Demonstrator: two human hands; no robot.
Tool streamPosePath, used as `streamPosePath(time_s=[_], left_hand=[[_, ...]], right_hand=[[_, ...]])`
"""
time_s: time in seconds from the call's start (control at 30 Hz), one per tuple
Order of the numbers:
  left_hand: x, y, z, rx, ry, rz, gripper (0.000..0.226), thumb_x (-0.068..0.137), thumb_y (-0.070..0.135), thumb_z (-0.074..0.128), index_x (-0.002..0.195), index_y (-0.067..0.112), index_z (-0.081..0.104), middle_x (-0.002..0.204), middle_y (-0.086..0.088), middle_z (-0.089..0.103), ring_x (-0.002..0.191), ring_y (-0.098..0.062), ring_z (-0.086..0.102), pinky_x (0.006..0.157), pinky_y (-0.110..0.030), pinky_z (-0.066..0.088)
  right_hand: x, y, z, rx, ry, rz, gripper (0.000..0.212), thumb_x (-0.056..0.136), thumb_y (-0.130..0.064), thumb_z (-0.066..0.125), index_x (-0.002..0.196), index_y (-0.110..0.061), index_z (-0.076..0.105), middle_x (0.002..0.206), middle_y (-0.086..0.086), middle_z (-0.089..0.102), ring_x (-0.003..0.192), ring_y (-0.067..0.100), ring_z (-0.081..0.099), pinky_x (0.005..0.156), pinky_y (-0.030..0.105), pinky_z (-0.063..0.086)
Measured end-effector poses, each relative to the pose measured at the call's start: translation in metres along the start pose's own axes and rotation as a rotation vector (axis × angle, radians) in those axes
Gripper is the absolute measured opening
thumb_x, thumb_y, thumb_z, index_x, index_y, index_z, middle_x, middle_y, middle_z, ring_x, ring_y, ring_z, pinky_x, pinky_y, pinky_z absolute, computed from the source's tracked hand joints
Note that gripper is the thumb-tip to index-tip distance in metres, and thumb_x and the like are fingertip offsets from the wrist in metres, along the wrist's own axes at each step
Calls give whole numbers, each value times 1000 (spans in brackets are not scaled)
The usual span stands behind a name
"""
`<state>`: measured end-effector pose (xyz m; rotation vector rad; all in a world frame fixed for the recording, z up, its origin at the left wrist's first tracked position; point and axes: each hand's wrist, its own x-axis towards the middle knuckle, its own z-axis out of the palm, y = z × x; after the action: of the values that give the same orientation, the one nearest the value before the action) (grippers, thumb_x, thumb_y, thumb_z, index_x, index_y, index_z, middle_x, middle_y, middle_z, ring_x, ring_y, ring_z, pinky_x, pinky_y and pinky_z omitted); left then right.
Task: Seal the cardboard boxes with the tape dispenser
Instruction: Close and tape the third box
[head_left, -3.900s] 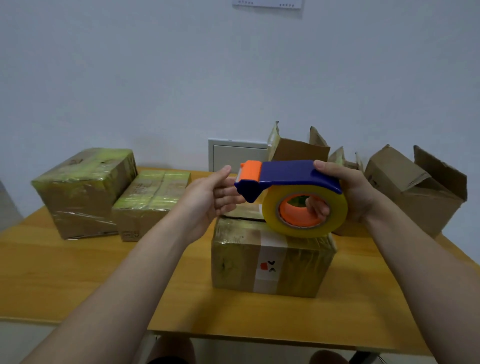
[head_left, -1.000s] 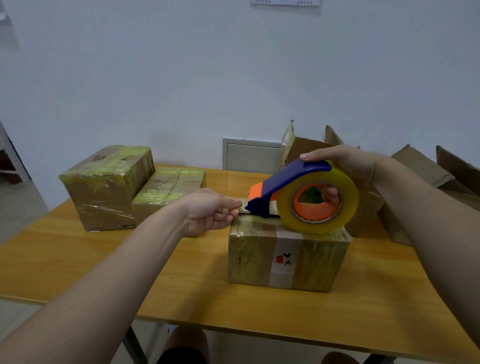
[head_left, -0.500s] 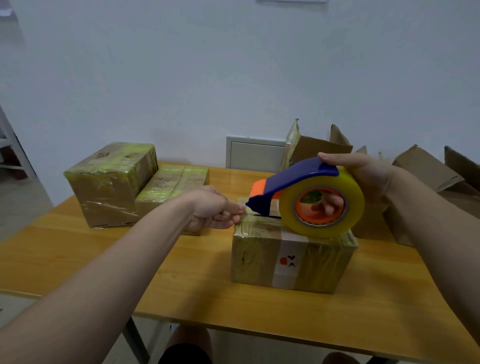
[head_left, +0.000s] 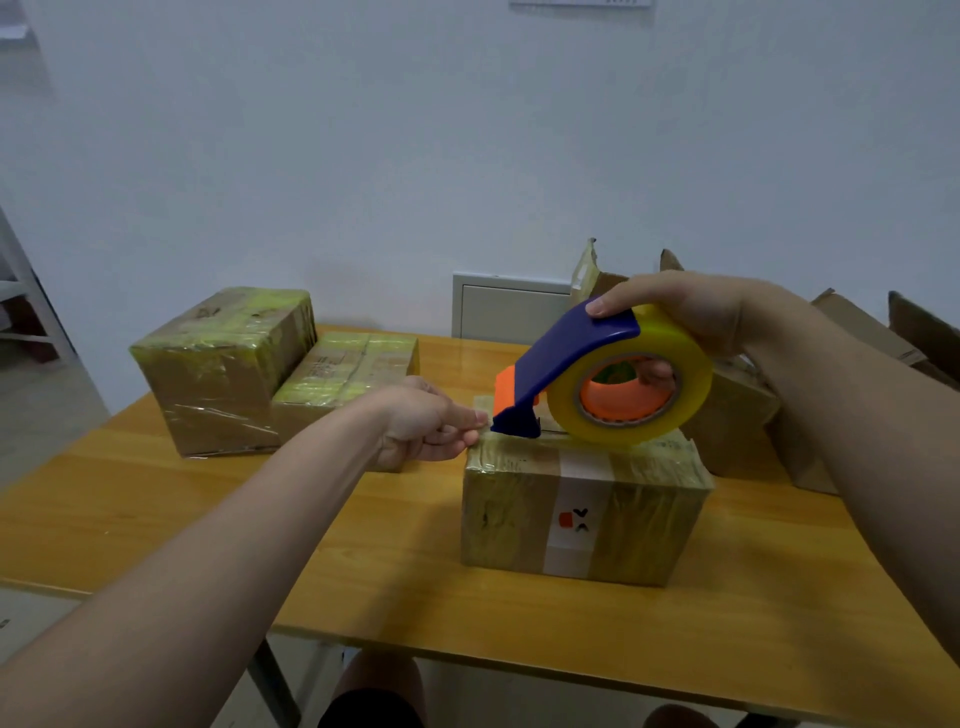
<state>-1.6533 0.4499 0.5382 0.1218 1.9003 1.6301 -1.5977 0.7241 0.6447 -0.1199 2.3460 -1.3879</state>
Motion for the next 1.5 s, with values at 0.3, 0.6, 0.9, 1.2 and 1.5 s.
streamPosePath(time_s=[0.3, 0.6, 0.9, 1.2, 1.5], left_hand=[[3, 6, 2, 237, 145, 96, 18, 86, 14, 84, 98, 1, 79, 71, -7, 76, 52, -6, 67, 48, -17, 53], [4, -5, 11, 268, 256, 224, 14, 83, 15, 86, 89, 4, 79, 68, -3, 76, 59, -8, 71, 56, -20, 56], [2, -13, 18, 331, 264, 282, 16, 92, 20, 79, 100, 10, 70, 75, -6, 70, 56, -9, 66, 53, -24, 57], [12, -42, 7, -70, 76, 220, 22, 102, 22, 66, 123, 23, 62, 79, -3, 63, 61, -11, 62, 59, -27, 56], [25, -52, 35, 252, 186, 568, 40, 113, 43, 28, 147, 47, 48, 148, 25, 42, 138, 2, 39, 109, -24, 37]], right_hand=[[1, 18, -1, 64, 10, 29, 49, 82, -47, 66, 106, -4, 68, 59, 13, 64, 43, 21, 57, 48, 29, 53], [13, 15, -5, 14, 34, 5, 68, 74, -52, 74, 116, 1, 66, 62, 19, 59, 43, 23, 55, 50, 30, 52], [15, 18, -3, 29, 41, 45, 66, 70, -53, 75, 108, 0, 70, 59, 20, 57, 44, 25, 55, 51, 32, 53], [14, 15, 0, 33, 32, 49, 45, 80, -47, 69, 98, -6, 74, 58, 17, 59, 42, 23, 55, 48, 30, 52], [15, 16, 0, 26, 16, 59, 51, 82, -48, 63, 104, -1, 68, 55, 13, 60, 41, 20, 55, 48, 30, 53]])
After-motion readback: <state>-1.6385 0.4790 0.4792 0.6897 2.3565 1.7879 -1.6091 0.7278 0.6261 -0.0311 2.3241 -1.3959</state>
